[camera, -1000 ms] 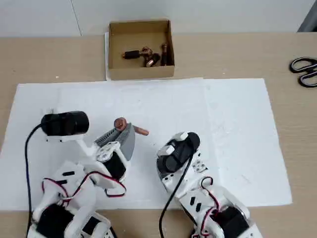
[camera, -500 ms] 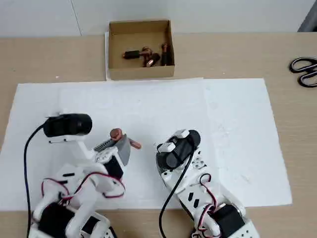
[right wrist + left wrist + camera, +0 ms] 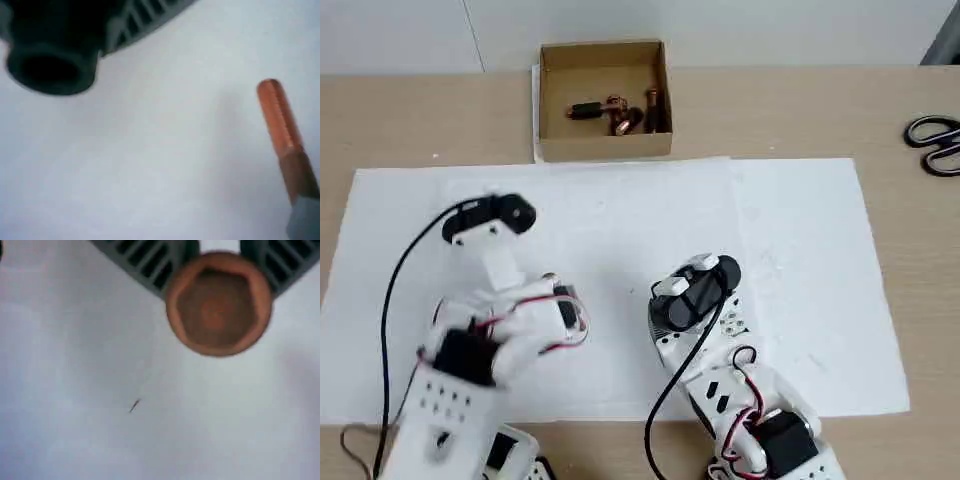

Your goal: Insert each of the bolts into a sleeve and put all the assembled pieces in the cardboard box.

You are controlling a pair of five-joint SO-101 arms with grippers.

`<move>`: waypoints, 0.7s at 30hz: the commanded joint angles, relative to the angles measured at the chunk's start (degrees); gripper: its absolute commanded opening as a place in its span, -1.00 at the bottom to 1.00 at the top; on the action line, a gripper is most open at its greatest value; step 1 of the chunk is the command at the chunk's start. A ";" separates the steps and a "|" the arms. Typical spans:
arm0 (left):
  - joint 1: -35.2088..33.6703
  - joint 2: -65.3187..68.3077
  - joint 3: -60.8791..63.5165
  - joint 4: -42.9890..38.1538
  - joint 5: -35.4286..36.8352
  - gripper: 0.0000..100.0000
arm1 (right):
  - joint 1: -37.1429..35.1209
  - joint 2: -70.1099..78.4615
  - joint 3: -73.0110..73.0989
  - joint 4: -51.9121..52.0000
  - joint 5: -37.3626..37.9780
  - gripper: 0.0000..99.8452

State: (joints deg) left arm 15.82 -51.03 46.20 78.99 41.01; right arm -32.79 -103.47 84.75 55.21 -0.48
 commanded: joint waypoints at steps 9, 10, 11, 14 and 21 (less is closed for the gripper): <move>-0.35 30.51 -21.58 12.40 0.26 -0.99 | 0.57 -0.48 -3.43 -1.01 0.26 -0.99; -0.35 32.00 -21.93 12.40 0.26 -0.99 | 0.57 -0.48 -3.43 -1.01 0.26 -0.99; -0.26 33.49 -22.20 12.22 0.26 -0.99 | 0.57 -0.48 -3.43 -1.01 0.26 -0.99; -0.26 36.31 -22.99 12.04 0.26 -0.99 | 0.57 -0.48 -3.52 -1.01 0.26 -0.99; -0.26 40.35 -22.55 7.30 -3.43 -0.98 | 0.57 -0.48 -5.89 2.07 0.18 -0.99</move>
State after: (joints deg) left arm 15.82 -11.30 25.89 88.48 39.16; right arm -32.79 -103.47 82.29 56.44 -0.48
